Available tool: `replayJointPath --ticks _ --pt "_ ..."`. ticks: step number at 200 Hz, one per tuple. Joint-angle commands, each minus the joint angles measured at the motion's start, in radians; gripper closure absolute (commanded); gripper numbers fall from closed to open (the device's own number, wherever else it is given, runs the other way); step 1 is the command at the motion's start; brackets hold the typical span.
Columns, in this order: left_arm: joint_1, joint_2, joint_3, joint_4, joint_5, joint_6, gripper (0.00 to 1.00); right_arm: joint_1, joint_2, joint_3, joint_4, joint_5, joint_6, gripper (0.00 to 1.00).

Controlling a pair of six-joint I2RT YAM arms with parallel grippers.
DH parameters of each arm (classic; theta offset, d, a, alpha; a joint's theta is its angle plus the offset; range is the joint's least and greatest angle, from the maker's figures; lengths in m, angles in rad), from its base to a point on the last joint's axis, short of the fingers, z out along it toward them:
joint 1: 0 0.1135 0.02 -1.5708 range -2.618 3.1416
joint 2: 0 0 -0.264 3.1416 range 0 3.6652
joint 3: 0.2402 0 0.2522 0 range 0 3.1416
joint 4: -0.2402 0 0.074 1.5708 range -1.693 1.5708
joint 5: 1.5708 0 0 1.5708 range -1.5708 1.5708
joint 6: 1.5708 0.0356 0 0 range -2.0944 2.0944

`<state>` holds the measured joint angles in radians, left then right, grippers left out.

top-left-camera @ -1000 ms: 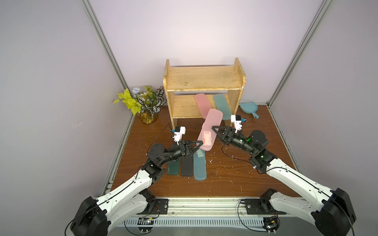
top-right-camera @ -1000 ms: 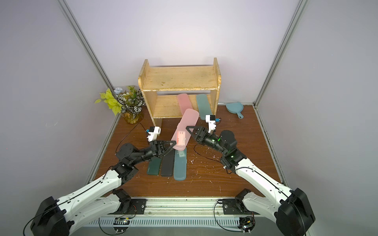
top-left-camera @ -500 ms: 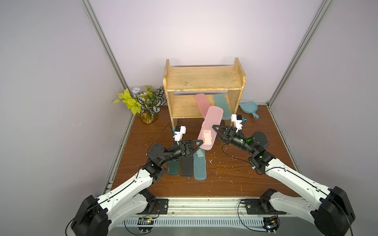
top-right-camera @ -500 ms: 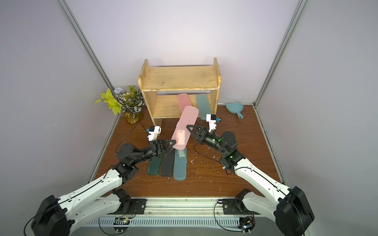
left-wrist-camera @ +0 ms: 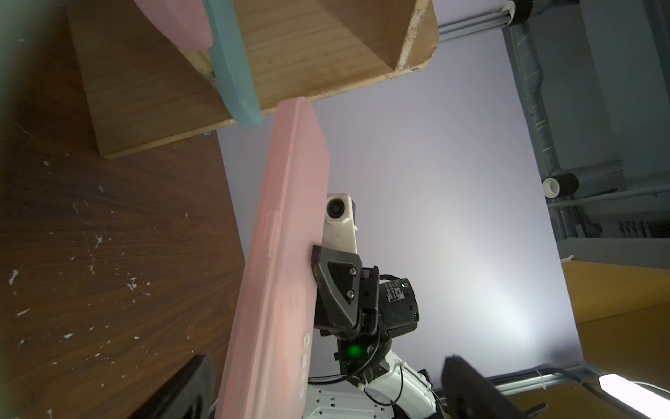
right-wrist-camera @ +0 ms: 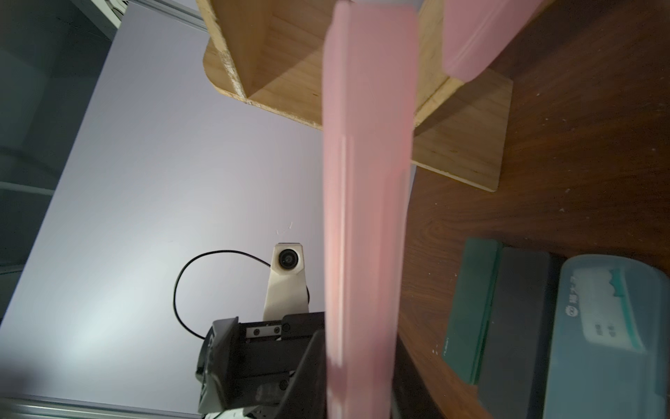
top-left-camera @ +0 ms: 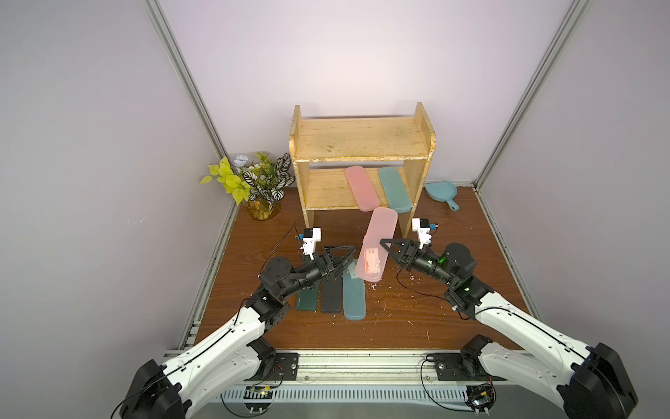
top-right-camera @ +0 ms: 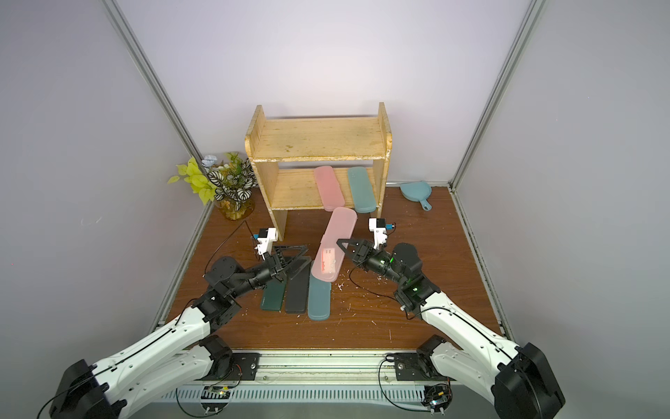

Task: Remove the pencil cases from the shelf
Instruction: Pick up the pencil case from the shelf, then place the pencil case at the center of the board.

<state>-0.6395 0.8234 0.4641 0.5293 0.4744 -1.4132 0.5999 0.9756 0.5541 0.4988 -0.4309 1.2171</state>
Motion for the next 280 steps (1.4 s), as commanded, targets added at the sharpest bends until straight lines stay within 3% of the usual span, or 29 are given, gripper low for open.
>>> replayJointPath --ticks 1,77,128,280 --pt "-0.007 -0.067 0.004 -0.22 -0.12 0.076 0.0 -0.012 -0.052 -0.018 -0.11 -0.041 -0.14 0.75" --pt "-0.005 -0.272 0.024 -0.596 -0.379 0.085 0.01 -0.063 -0.063 -0.163 -0.196 -0.129 -0.286 0.75" --pt "-0.005 -0.29 0.034 -0.627 -0.387 0.077 0.01 -0.112 0.08 -0.167 -0.168 -0.256 -0.366 0.74" --pt "-0.006 -0.288 0.043 -0.631 -0.42 0.067 0.01 -0.15 0.378 -0.154 -0.025 -0.353 -0.389 0.75"
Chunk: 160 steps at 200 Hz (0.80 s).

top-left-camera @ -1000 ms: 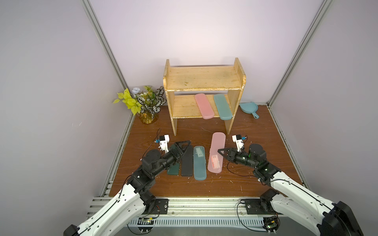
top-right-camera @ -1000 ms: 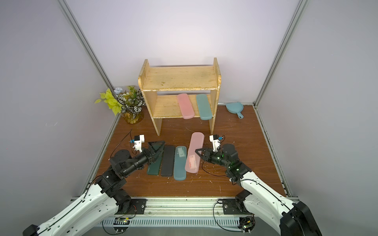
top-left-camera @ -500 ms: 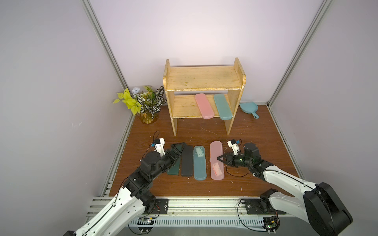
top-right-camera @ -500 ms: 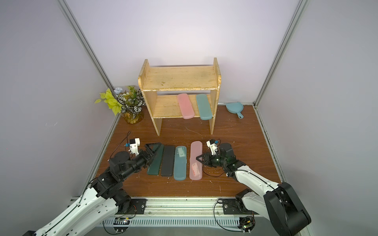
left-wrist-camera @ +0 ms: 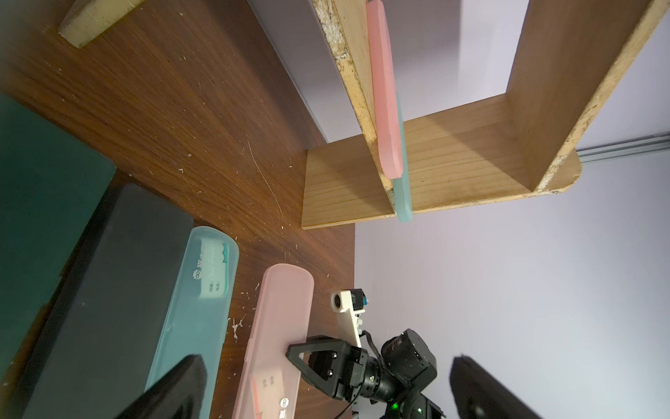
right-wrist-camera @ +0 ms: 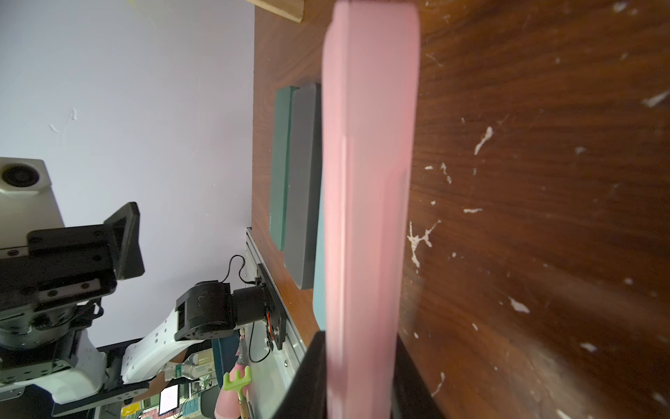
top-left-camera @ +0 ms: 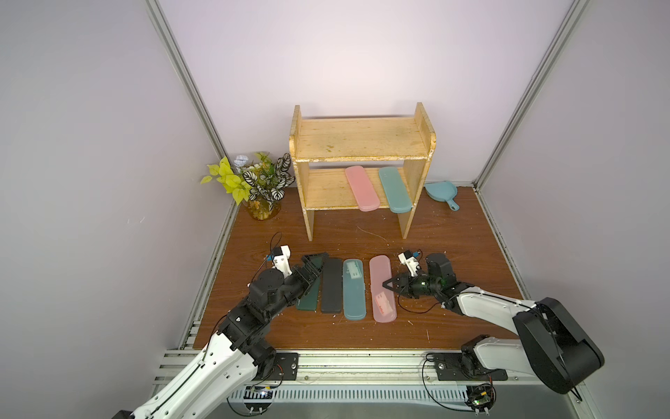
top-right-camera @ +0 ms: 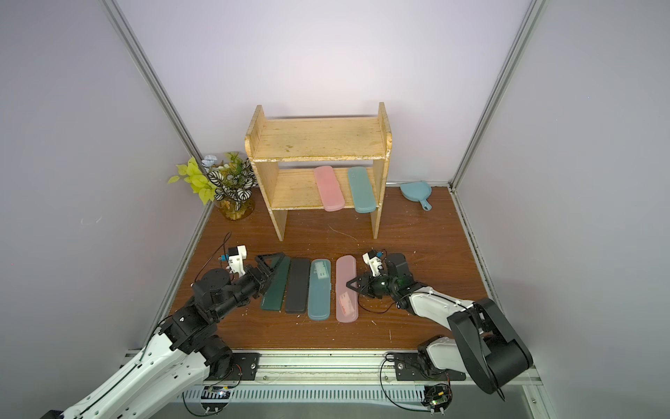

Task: Remove the pencil cases from the shelf
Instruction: Place the pencil case at the center of the board.

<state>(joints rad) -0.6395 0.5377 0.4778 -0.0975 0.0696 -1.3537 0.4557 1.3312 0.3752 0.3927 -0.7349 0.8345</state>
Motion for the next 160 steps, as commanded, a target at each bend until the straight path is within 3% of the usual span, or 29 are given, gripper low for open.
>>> replayJointPath --ticks 1,160 --pt "-0.005 -0.002 0.029 -0.004 -0.016 0.009 0.01 -0.006 0.024 0.025 0.083 -0.048 -0.006 0.75" --pt "-0.006 -0.012 0.03 -0.018 -0.026 0.005 0.01 -0.005 0.193 0.028 0.263 -0.075 0.086 0.76"
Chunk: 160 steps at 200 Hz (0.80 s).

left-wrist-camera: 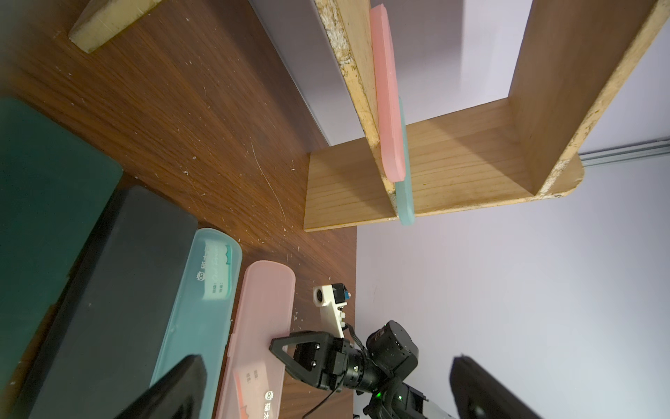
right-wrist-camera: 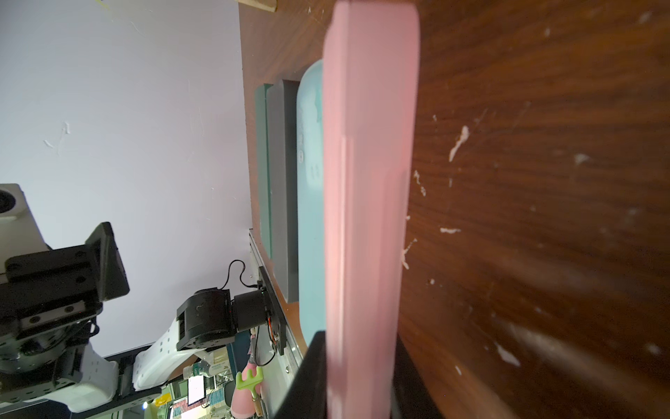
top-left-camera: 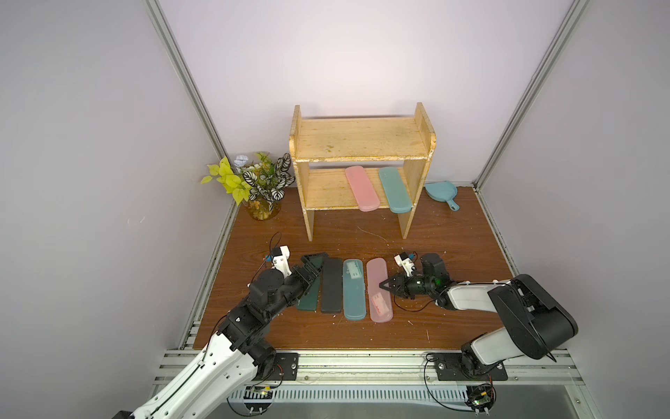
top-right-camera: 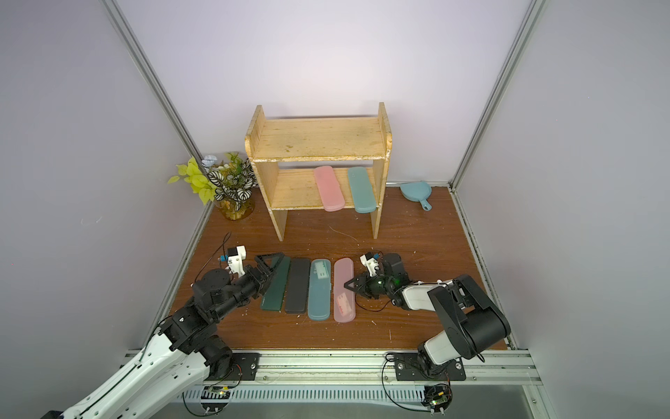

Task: Remove the pencil cases from the shelf
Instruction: Place the pencil case at the center of the board.

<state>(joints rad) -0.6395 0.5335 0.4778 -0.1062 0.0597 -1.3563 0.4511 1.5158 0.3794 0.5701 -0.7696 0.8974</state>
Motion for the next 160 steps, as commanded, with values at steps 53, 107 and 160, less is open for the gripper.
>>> replayJointPath --ticks 53,107,160 --pt "-0.005 -0.007 0.032 -0.012 -0.021 0.009 0.01 0.0 0.047 0.024 0.121 -0.041 0.055 0.66" --pt "-0.006 -0.004 0.028 -0.008 -0.026 0.008 0.01 0.0 0.024 0.058 -0.028 0.004 -0.006 0.45" --pt "-0.005 -0.001 0.018 0.008 -0.027 0.007 0.01 0.0 -0.051 0.122 -0.323 0.133 -0.106 0.37"
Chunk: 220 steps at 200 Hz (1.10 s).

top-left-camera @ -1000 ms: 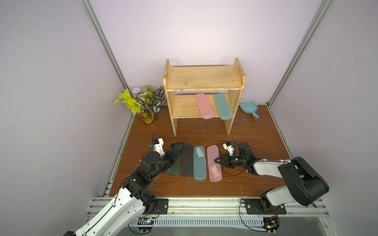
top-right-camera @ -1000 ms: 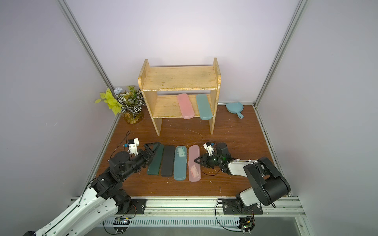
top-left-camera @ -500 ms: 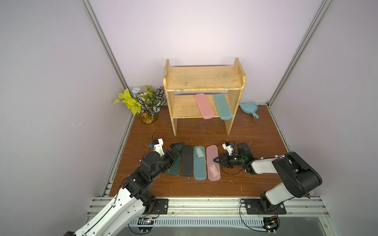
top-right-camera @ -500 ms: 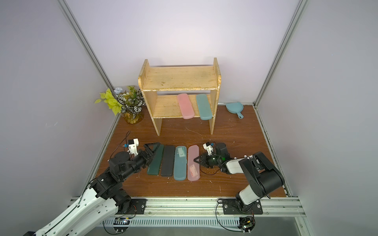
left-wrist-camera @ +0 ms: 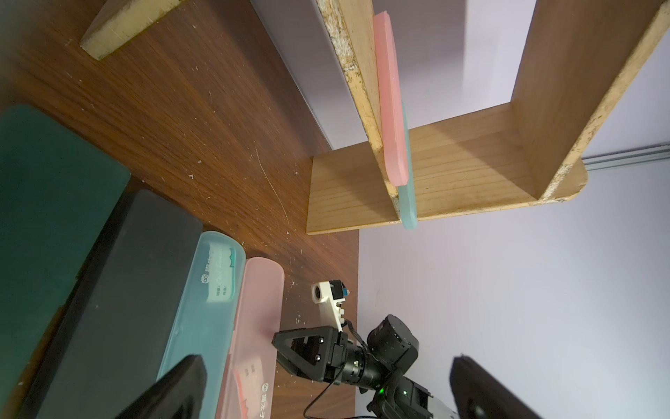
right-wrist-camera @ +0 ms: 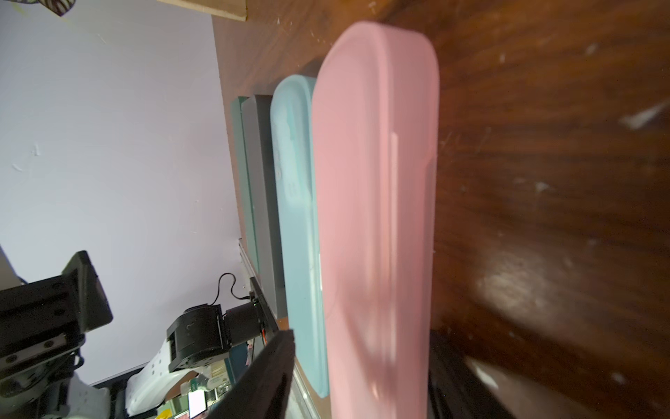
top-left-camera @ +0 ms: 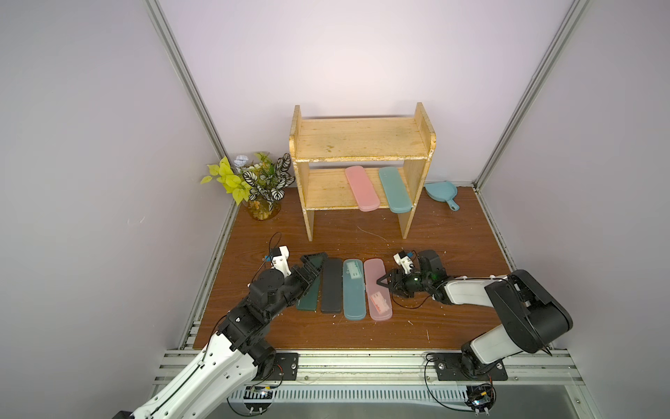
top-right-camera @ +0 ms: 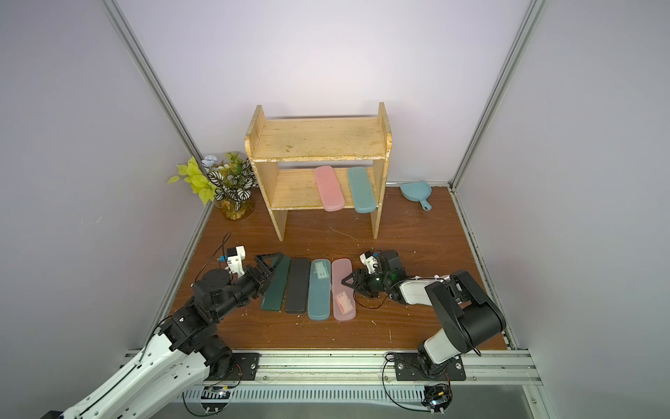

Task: Remove the pencil cases from the shelf
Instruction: Place the pencil case at the center of the board, then move the pencil case to the center of the board.

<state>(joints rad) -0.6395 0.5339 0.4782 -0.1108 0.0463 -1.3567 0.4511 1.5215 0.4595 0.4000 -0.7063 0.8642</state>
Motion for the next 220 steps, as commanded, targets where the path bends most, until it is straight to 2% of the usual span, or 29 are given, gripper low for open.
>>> replayJointPath --ticks 1,66,145,220 --pt "-0.006 -0.002 0.017 0.013 -0.014 0.008 0.01 0.0 -0.059 0.042 -0.158 0.071 -0.075 0.36" --pt "-0.005 0.006 -0.004 0.044 -0.009 0.008 0.01 0.002 -0.141 0.045 -0.319 0.175 -0.119 0.3" --pt "-0.005 0.002 0.002 0.027 -0.025 0.008 0.01 0.06 -0.115 0.03 -0.233 0.11 -0.066 0.3" --pt "-0.005 -0.037 0.002 -0.013 -0.038 0.008 0.01 0.15 -0.056 0.081 -0.17 0.126 0.009 0.31"
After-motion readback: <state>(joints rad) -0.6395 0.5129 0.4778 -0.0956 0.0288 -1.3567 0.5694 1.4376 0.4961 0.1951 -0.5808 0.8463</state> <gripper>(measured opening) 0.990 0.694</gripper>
